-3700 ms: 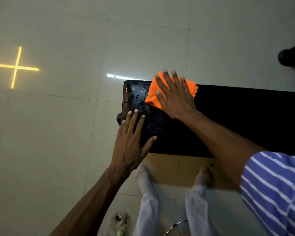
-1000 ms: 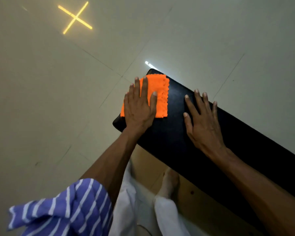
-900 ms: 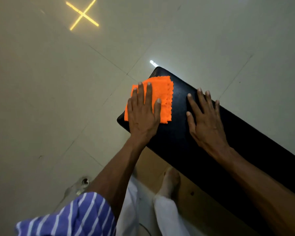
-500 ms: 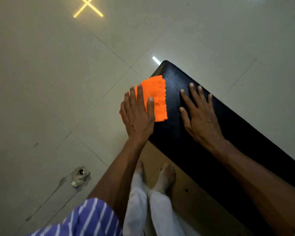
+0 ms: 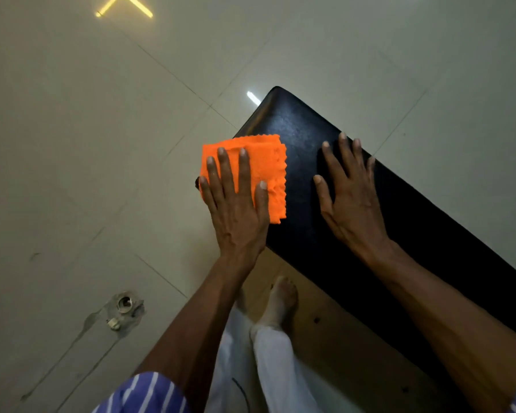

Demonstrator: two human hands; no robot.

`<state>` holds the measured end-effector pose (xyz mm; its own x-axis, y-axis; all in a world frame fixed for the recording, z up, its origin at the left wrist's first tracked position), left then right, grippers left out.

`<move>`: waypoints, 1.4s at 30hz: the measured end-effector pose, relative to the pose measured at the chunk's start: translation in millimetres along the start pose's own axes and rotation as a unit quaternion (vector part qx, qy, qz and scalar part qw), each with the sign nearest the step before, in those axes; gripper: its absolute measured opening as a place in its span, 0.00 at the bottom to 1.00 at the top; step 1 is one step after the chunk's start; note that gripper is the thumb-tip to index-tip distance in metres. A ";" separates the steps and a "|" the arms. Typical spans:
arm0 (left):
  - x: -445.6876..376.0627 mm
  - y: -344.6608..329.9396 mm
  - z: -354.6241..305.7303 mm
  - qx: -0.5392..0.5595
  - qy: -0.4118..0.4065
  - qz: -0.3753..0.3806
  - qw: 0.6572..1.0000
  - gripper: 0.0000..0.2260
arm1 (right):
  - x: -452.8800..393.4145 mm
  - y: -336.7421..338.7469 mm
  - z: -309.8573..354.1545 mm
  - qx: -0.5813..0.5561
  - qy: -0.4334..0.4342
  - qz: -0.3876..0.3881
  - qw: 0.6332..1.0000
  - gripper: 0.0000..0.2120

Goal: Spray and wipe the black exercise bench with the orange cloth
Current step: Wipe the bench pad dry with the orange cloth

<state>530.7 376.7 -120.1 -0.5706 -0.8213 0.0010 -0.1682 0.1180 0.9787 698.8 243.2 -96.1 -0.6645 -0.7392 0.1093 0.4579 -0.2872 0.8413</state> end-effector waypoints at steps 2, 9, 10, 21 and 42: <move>24.2 -1.4 -20.9 0.000 -0.060 0.001 0.998 0.27 | 15.5 3.8 -3.5 -0.010 -0.021 -0.010 1.000 0.28; 29.3 1.0 -31.3 -0.026 -0.197 -0.015 0.980 0.27 | 74.4 15.1 -39.5 -0.001 -0.127 -0.045 0.991 0.28; 16.9 3.6 -25.7 -0.034 -0.184 -0.022 0.982 0.27 | 82.1 15.9 -44.9 -0.001 -0.139 -0.051 0.989 0.28; 53.8 -3.3 -74.3 -0.030 -0.330 -0.002 0.944 0.26 | 151.4 23.5 -72.1 0.028 -0.186 -0.102 0.977 0.28; 66.4 -13.7 -116.5 -0.064 -0.321 0.030 0.945 0.26 | 164.2 26.3 -79.8 0.000 -0.199 -0.100 0.975 0.29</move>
<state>588.7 255.5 -109.5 -0.9526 -0.3031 -0.0272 -0.0448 0.0514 0.9977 648.9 65.7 -98.2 -0.9169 -0.3740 0.1395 0.2959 -0.4022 0.8664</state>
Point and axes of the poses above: each hand's wrist, its own x-axis away from the middle knuckle, its own y-axis out of the back of the hand, z = x × y, the point moved 10 cm from there along -x, towards the middle knuckle, and after that the axes turned 9 degrees about -x, right-handed, at the moved point
